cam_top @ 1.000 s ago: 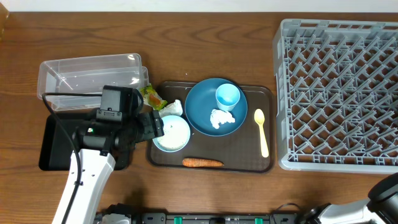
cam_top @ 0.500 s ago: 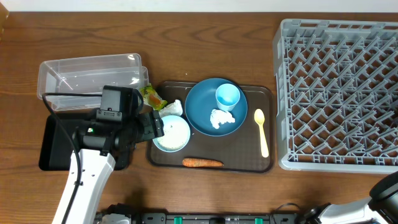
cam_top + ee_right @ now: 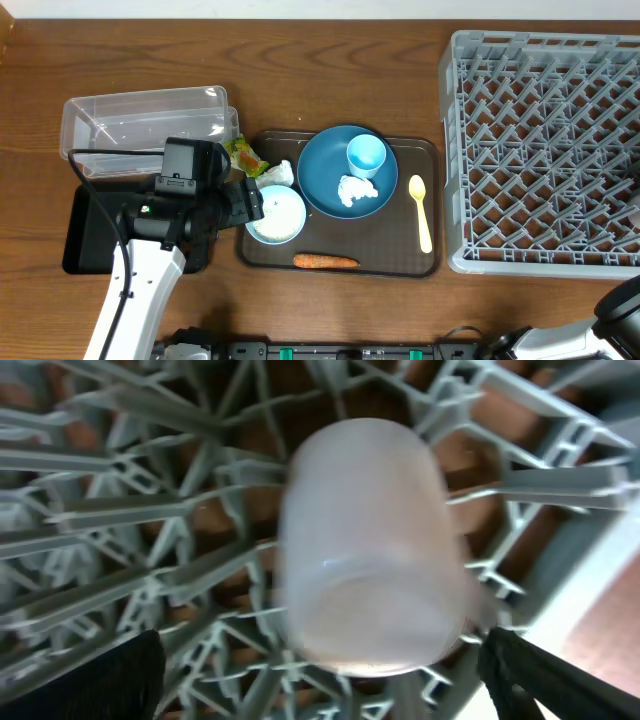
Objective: Sort waste into correct bins and load items into the dishwasher rack
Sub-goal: 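Carry the pink cup with the right gripper into the dish rack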
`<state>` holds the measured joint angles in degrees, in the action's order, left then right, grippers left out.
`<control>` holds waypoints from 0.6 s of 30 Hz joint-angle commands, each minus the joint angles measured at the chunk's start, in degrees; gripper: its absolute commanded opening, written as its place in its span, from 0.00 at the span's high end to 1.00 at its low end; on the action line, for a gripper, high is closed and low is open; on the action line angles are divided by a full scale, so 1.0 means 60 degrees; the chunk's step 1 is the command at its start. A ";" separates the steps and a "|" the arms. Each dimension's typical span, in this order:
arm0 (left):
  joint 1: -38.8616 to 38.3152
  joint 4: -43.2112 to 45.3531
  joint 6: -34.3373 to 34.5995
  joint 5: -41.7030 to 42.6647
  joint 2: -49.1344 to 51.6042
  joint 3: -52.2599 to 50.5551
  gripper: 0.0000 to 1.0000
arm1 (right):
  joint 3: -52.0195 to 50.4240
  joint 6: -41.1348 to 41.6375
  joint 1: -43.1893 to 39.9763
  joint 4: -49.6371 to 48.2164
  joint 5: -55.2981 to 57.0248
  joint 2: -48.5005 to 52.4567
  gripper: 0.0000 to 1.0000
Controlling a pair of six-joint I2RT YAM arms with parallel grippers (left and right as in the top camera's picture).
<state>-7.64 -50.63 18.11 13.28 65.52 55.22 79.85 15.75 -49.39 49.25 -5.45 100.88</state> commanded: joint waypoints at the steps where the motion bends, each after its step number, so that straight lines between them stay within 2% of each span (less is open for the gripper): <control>1: 0.0040 -0.0029 -0.0084 -0.0117 -0.0044 0.0084 0.18 | -0.0058 -0.0029 -0.0120 -0.0106 -0.1217 0.0026 0.02; 10: 0.0040 -0.0018 -0.0080 -0.0117 -0.0044 0.0084 0.17 | -0.0058 -0.0834 0.0404 -0.0102 -0.2965 -0.0605 0.03; 18: 0.0029 0.0390 -0.0084 -0.0106 -0.0044 0.0084 0.17 | -0.0058 -0.1716 0.2076 0.0463 -0.3206 -0.2295 0.01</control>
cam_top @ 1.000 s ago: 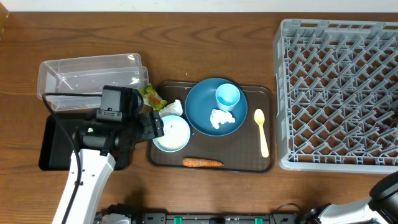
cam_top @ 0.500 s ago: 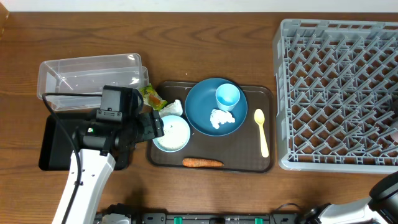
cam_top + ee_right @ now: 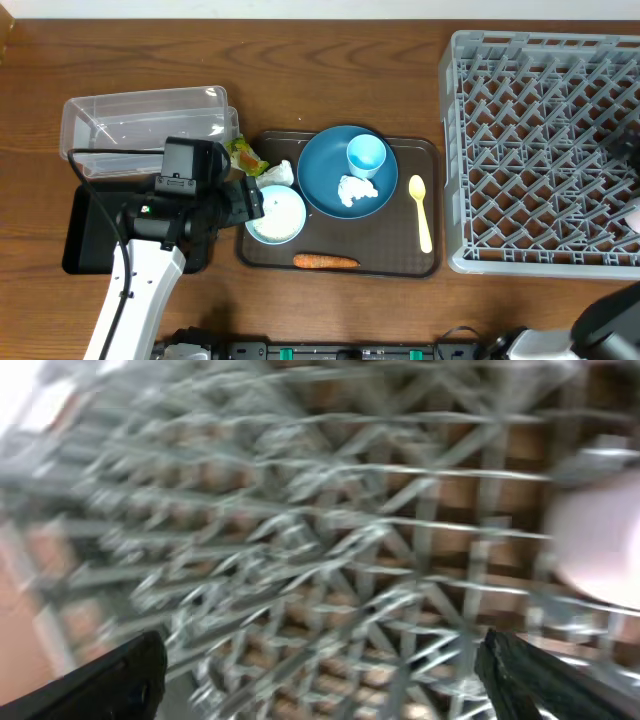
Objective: Sort waste into correct bins and load items into the dishwasher rack
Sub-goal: 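Carry the pink cup with the right gripper into the dish rack, then reach the left gripper to the light-blue cup on the blue plate and grasp it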
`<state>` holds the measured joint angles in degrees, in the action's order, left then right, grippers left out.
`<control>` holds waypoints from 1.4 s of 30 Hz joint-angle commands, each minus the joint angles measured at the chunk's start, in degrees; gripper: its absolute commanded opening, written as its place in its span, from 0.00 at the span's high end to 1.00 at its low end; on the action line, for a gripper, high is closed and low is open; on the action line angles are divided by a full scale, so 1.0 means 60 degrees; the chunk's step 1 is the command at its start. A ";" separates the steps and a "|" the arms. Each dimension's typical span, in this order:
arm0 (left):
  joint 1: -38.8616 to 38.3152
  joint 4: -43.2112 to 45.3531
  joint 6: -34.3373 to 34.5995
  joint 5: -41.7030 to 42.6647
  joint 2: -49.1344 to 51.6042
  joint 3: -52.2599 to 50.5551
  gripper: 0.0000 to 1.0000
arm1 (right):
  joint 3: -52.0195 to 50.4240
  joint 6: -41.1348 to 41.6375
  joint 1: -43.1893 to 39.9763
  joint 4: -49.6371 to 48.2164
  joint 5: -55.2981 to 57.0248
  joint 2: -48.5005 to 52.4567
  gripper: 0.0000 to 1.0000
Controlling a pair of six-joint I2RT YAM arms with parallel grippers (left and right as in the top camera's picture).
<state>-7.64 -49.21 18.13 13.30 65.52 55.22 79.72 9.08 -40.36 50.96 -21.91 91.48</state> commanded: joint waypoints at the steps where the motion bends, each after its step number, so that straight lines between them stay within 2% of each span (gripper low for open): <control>1: 0.0029 0.0324 -0.0091 -0.0087 -0.0044 0.0087 0.17 | -0.0036 -0.0645 0.0805 0.0295 -0.0463 -0.0867 0.01; 9: -0.0211 0.1508 -0.0135 0.0423 0.0849 0.0430 0.18 | -0.0044 -0.0823 0.3002 0.1621 -0.0667 -0.1260 0.01; 16: -0.1282 0.1504 -0.0805 0.0146 0.3096 0.2550 0.18 | -0.0044 -0.0849 0.4040 0.1734 -0.0379 -0.1260 0.01; 22: -0.2098 0.1821 -0.0801 0.0131 0.4969 0.4000 0.18 | -0.0044 -0.0852 0.4142 0.1763 -0.0229 -0.1260 0.01; 35: -0.3417 0.3694 -0.0794 0.0124 0.6681 0.4044 0.18 | -0.0044 -0.0852 0.4138 0.1763 -0.0058 -0.1260 0.01; 40: -0.3537 0.3781 -0.0790 0.0124 0.6994 0.4033 0.19 | -0.0044 -0.0852 0.4142 0.1763 -0.0058 -0.1260 0.01; 42: -0.3537 0.3756 -0.0790 0.0120 0.7096 0.4022 0.23 | -0.0044 -0.0852 0.4142 0.1759 -0.0051 -0.1260 0.01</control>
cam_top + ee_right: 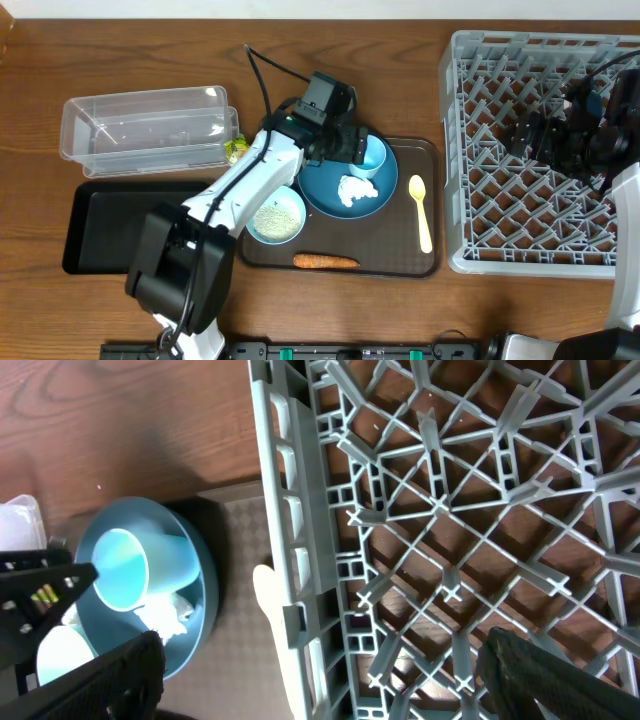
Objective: Sort waste into correct bins and load items into the dishwasher rack
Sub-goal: 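Reach the left gripper to the light-blue cup on the blue plate and grasp it, then lift the light-blue cup and bring it toward the right gripper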
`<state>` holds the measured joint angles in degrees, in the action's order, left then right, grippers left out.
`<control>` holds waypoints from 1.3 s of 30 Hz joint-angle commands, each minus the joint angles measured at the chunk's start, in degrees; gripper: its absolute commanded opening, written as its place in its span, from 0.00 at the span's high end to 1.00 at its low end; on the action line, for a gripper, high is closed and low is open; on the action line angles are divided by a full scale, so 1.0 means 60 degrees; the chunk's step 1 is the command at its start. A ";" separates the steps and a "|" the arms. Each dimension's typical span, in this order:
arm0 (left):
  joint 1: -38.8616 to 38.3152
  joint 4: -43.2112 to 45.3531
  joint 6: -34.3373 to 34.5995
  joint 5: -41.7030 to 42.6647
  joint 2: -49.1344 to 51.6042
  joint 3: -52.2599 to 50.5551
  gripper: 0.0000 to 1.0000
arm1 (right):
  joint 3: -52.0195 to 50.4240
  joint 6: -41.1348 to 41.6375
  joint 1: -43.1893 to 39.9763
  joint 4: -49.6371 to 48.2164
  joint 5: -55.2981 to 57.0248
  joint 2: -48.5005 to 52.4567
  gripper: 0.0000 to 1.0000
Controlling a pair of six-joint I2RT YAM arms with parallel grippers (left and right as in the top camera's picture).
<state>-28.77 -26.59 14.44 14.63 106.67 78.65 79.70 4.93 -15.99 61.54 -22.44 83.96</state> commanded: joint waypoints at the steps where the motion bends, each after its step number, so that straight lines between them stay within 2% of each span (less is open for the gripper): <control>1: -0.0015 -0.0047 -0.0175 -0.0098 0.0288 0.0117 0.25 | -0.0040 -0.0160 0.0080 -0.0004 0.0036 -0.0007 0.01; 4: -0.0015 -0.0127 -0.0168 -0.0095 0.0423 0.0109 0.32 | -0.0040 -0.0160 0.0080 0.0000 0.0036 -0.0007 0.01; 7: -0.0015 -0.0229 -0.0146 -0.0098 0.0492 0.0095 0.48 | -0.0040 -0.0160 0.0076 0.0004 0.0033 -0.0007 0.01; 11: -0.0015 -0.0273 -0.0138 -0.0095 0.0583 -0.0036 0.50 | -0.0040 -0.0160 0.0076 0.0000 0.0036 -0.0007 0.01; 14: -0.0015 -0.0295 -0.0138 -0.0095 0.0637 -0.0135 0.56 | -0.0040 -0.0160 0.0076 0.0004 0.0033 -0.0007 0.01; 20: -0.0015 -0.0328 -0.0138 -0.0091 0.0637 -0.0135 0.77 | -0.0040 -0.0160 0.0076 0.0011 0.0033 -0.0007 0.01; 27: -0.0015 -0.0776 -0.0138 -0.0091 0.0637 -0.0135 0.81 | -0.0040 -0.0160 0.0076 0.0007 0.0033 -0.0007 0.01; 28: -0.0015 -0.0827 -0.0138 -0.0091 0.0637 -0.0135 0.85 | -0.0040 -0.0160 0.0076 0.0007 0.0033 -0.0007 0.01; 33: -0.0015 -0.0969 -0.0138 -0.0091 0.0637 -0.0135 0.94 | -0.0040 -0.0157 0.0076 0.0029 0.0033 -0.0007 0.01; 39: 0.0084 -0.1115 -0.0135 -0.0084 0.0528 -0.0131 0.94 | -0.0040 -0.0160 0.0076 0.0033 0.0036 -0.0007 0.01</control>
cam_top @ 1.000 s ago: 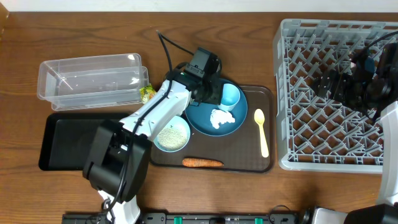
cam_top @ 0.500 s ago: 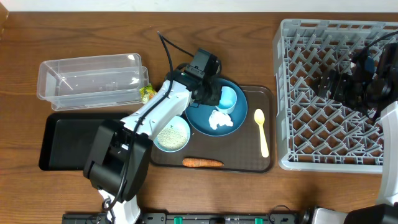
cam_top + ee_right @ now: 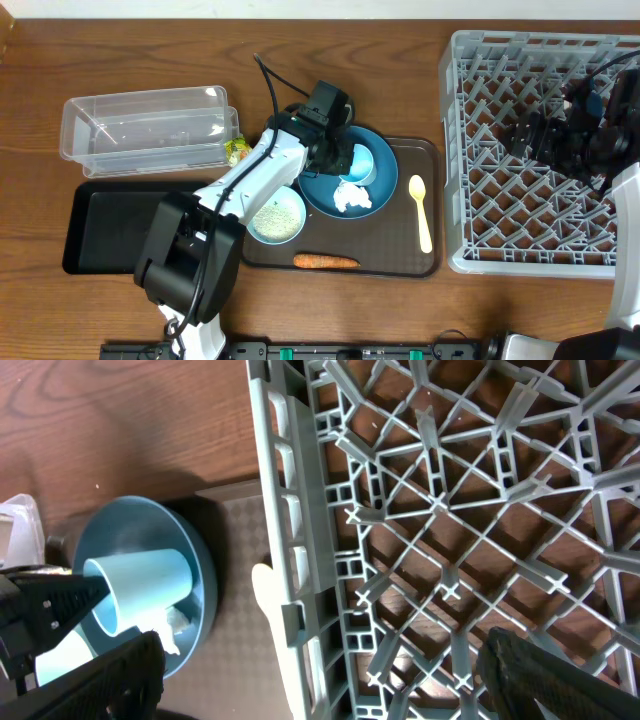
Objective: Sort waste into correct bins and load items into the dishwasher rack
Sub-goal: 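Lift the light-blue cup and bring it toward the right gripper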
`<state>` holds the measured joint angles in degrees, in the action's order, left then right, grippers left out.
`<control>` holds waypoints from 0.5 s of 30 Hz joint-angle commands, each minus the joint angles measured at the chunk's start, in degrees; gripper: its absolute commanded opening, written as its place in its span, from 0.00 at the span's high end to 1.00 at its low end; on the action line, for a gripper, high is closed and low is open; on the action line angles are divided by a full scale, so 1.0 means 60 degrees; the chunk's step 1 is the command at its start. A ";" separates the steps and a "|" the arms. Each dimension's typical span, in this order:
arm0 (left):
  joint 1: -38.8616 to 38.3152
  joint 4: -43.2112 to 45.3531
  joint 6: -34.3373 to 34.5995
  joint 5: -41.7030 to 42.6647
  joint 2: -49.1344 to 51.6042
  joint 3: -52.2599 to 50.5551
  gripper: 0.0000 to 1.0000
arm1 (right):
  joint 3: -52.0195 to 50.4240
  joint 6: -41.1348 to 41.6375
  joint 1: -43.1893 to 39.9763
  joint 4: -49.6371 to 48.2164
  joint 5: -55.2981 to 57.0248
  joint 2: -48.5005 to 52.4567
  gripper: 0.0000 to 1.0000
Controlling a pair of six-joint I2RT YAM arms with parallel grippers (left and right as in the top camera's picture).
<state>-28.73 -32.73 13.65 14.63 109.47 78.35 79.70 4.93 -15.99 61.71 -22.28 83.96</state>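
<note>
A light blue cup [image 3: 361, 160] lies tilted on the blue plate [image 3: 386, 172] in the brown tray [image 3: 400, 262]. My left gripper [image 3: 338, 153] is shut on it. The right wrist view shows the same cup [image 3: 135, 585] tipped on the plate [image 3: 185, 540]. A crumpled white napkin [image 3: 350, 195] rests on the plate. Also in the tray are a yellow spoon [image 3: 421, 210], a carrot [image 3: 325, 262] and a white bowl [image 3: 276, 215]. My right gripper [image 3: 530, 135] hangs open over the grey dishwasher rack [image 3: 490, 200], its fingers wide apart [image 3: 320, 690] above the rack's left edge [image 3: 290, 560].
A clear plastic bin [image 3: 145, 125] stands at the far left, a black bin [image 3: 110, 225] in front of it. A green wrapper [image 3: 237, 150] lies between the clear bin and the tray. My left arm stretches from the table's front edge across the bowl.
The blue cup stood upright on the plate with my left gripper at it; now it is tilted in that gripper. The right arm has not moved.
My left gripper was over the black bin beside the bowl, and my right gripper was open above a translucent cup in the rack. The right gripper then stood away from that cup. Later my left gripper was at the blue cup, which is now tipped.
</note>
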 commanded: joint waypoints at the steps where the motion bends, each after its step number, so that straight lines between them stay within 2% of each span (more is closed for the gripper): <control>1: 0.0157 -0.0149 -0.0004 -0.0084 -0.0058 -0.0073 0.94 | -0.0040 -0.0160 0.0076 0.0007 0.0033 -0.0007 0.01; 5: 0.0688 -0.0430 0.0022 0.0091 -0.0743 0.0040 0.94 | -0.0040 -0.0157 0.0076 -0.0040 0.0229 -0.0007 0.01; 11: 0.2000 -0.0754 0.0302 0.1741 -0.2342 0.0055 0.94 | -0.0040 -0.0157 0.0051 -0.0379 0.0390 -0.0007 0.01; 13: 0.2499 -0.0750 0.0656 0.2652 -0.2739 0.0051 0.94 | -0.0040 -0.0266 0.0055 -0.0546 0.0120 -0.0007 0.01; 15: 0.2932 -0.0725 0.0739 0.4182 -0.2962 0.0055 0.94 | -0.0040 -0.1115 0.0055 -0.0710 -0.1031 -0.0007 0.01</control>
<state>-14.11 -36.99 15.70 25.65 93.93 78.37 79.70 3.88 -15.99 58.30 -21.61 83.96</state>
